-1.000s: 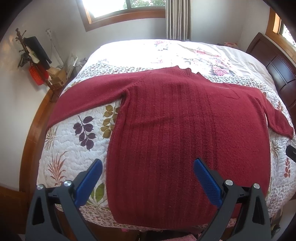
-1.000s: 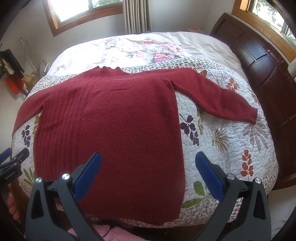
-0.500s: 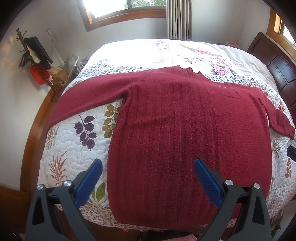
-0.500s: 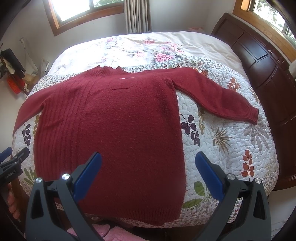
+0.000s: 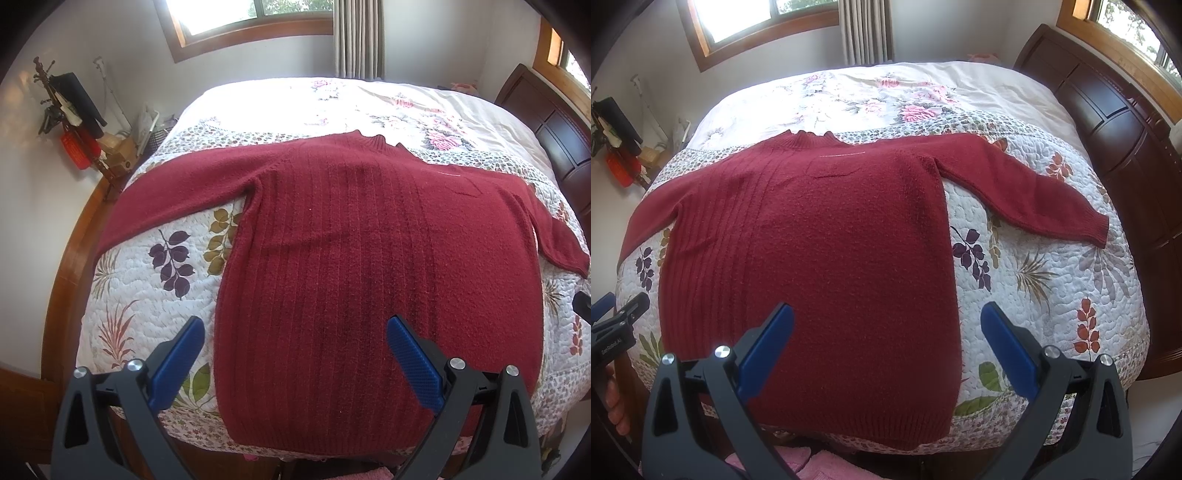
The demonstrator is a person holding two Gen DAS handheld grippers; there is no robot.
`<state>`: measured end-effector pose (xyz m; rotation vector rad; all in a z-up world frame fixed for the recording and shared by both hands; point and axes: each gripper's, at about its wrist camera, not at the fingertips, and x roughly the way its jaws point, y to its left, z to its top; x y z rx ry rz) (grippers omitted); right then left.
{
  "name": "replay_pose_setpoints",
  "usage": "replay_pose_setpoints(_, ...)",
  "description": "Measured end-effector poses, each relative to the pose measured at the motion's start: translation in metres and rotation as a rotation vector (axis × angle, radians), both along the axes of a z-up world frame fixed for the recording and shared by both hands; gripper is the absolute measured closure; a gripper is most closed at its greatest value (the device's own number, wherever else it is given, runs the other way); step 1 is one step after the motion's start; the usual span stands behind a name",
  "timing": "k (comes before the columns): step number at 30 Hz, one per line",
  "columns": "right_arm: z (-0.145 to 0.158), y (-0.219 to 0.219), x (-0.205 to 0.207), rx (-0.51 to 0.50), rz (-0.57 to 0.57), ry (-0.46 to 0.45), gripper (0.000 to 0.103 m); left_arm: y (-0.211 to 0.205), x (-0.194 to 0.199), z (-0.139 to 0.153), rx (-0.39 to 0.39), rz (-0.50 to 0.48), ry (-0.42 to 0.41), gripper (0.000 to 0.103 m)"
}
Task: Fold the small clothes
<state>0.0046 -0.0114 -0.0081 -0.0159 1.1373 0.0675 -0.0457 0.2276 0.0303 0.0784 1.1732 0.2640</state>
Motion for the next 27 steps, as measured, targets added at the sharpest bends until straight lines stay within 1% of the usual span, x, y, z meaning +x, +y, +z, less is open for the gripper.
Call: replay_pose_setpoints(27, 0.0000, -0.0048, 0.0006, 0.009, 0.003, 0.003, 0.003, -0.0096, 0.0013, 0.0033, 0.016, -0.009, -0.002, 0.004)
